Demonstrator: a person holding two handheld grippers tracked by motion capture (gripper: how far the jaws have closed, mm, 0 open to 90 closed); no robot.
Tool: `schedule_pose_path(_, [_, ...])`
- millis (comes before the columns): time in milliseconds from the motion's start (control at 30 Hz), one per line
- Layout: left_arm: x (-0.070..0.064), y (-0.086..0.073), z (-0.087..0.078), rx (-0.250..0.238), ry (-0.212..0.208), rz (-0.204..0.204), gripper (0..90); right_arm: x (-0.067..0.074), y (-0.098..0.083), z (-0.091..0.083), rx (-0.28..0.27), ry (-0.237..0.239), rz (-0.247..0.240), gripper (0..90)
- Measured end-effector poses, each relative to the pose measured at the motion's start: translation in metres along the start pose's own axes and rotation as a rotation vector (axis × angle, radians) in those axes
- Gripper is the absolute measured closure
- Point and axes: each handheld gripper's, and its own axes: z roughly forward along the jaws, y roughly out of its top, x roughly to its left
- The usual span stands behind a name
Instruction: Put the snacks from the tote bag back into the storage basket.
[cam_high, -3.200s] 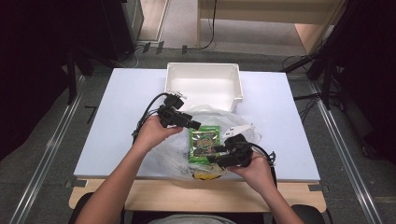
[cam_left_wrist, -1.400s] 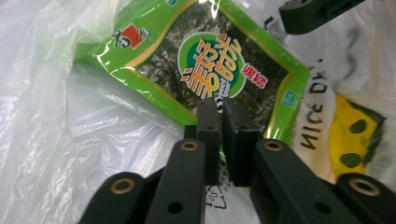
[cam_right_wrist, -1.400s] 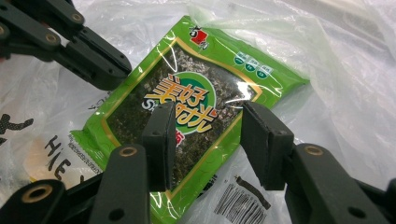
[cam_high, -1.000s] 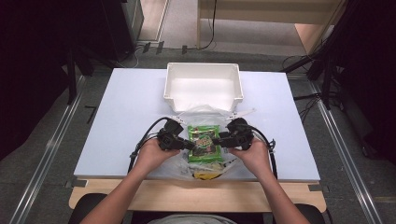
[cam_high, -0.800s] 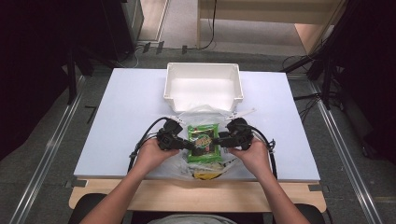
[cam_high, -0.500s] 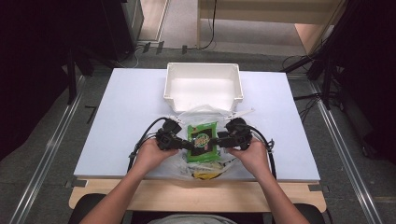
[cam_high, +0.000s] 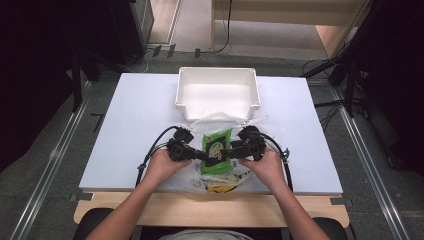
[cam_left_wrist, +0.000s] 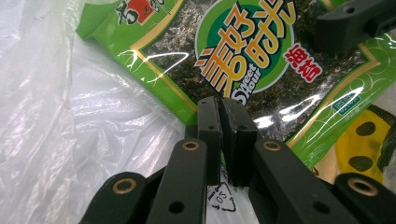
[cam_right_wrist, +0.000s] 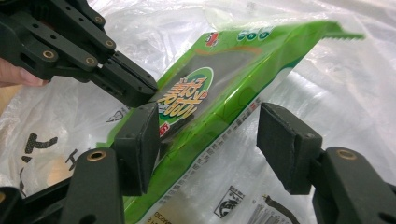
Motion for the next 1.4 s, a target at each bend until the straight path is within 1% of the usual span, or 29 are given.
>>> schedule_pose_path(133, [0.0,0.0,0.002,-0.008,-0.003,-0.005,87.8,0.0,0.0,0.004,0.012,0.021,0.011,41.1])
schedule_pose_path(200, [-0.001,0.0,0.003,-0.01,-0.002,0.004,87.7,0.0,0.001,0.006,0.017,0.027,0.013,41.4])
schedule_pose_path(300, [-0.003,0.001,0.004,-0.018,0.013,0.014,87.7,0.001,0.001,0.009,0.023,0.028,0.009,42.0])
schedule_pose_path(367, [-0.003,0.0,0.004,-0.021,0.008,0.019,87.3,0.001,0.001,0.011,0.028,0.026,0.011,42.8])
schedule_pose_path(467, [-0.003,0.0,0.004,-0.023,0.007,0.012,86.0,-0.001,0.001,0.012,0.034,0.047,0.027,46.4])
schedule_pose_path(533, [-0.002,0.0,0.004,-0.023,0.006,0.009,85.0,-0.001,0.001,0.011,0.033,0.049,0.029,47.8])
schedule_pose_path(600, [-0.002,0.0,0.003,-0.024,0.018,0.014,83.0,0.0,0.001,0.011,0.032,0.046,0.026,48.7])
schedule_pose_path(667, [-0.002,0.0,0.003,-0.017,0.045,0.015,80.2,0.0,0.002,0.01,0.034,0.043,0.02,49.6])
schedule_pose_path(700, [-0.001,0.0,0.003,-0.016,0.049,0.002,78.9,0.0,0.002,0.01,0.034,0.042,0.02,50.2])
schedule_pose_path(767, [0.001,0.0,0.001,-0.019,0.032,-0.005,77.5,0.0,0.002,0.009,0.028,0.042,0.022,52.0])
schedule_pose_path(833, [0.002,0.0,-0.002,-0.025,0.034,-0.005,76.6,0.0,0.002,0.007,0.022,0.043,0.027,54.4])
schedule_pose_path(867, [0.002,-0.001,-0.003,-0.031,0.028,-0.017,75.3,-0.001,0.002,0.006,0.014,0.043,0.023,55.8])
schedule_pose_path(933, [0.004,-0.001,-0.004,-0.028,0.019,-0.018,73.8,-0.001,0.003,0.004,0.002,0.043,0.019,57.4])
schedule_pose_path(1000, [0.005,-0.001,-0.005,-0.03,0.021,-0.024,73.6,-0.001,0.003,0.001,-0.001,0.044,0.016,58.6])
schedule_pose_path(1100, [0.005,-0.001,-0.006,-0.037,0.006,-0.023,72.2,-0.001,0.003,-0.002,-0.009,0.053,0.023,61.3])
schedule_pose_path(1167, [0.005,-0.001,-0.005,-0.036,-0.008,-0.021,70.7,-0.001,0.004,-0.005,-0.025,0.049,0.022,63.2])
schedule_pose_path(1400, [0.004,-0.001,-0.006,-0.038,-0.026,-0.013,63.5,-0.002,0.005,-0.011,-0.06,0.077,0.05,69.3])
